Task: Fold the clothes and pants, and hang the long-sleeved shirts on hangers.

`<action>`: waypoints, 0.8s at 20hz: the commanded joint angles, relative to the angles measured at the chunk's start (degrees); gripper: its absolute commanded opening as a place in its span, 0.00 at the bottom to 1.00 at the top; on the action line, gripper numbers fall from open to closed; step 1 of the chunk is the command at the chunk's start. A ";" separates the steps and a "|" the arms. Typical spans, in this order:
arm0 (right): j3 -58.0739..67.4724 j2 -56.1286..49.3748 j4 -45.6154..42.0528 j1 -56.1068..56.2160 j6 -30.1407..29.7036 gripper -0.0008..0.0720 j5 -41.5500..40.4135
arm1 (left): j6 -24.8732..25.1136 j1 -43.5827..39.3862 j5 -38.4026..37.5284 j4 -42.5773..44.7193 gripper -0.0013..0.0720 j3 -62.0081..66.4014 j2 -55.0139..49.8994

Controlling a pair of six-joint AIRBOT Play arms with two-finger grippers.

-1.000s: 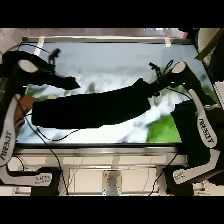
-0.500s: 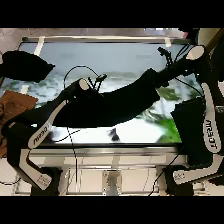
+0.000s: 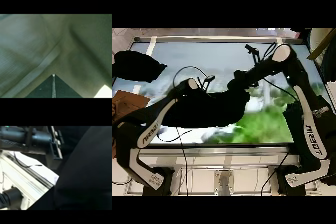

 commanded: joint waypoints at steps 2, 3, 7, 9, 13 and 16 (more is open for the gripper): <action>0.11 -2.84 0.00 9.46 4.50 0.02 -10.47 | -0.85 9.73 -7.41 9.49 0.04 0.02 11.85; 0.11 -4.28 0.04 11.89 5.44 0.02 -13.11 | -0.83 12.31 -7.89 9.68 0.04 0.02 14.99; 0.87 -11.89 3.56 20.76 7.93 0.02 -26.88 | -0.83 22.91 -8.28 9.66 0.04 0.02 26.84; 3.45 -16.59 9.01 24.61 7.85 0.02 -34.47 | -0.76 26.67 -8.28 9.68 0.04 0.02 30.47; 11.54 -23.41 11.17 30.86 6.51 0.54 -48.61 | -0.42 31.61 -10.99 9.66 0.04 0.00 32.89; 16.39 -24.37 11.10 30.77 5.70 0.77 -43.04 | -0.44 32.06 -11.08 9.66 0.04 -0.07 32.68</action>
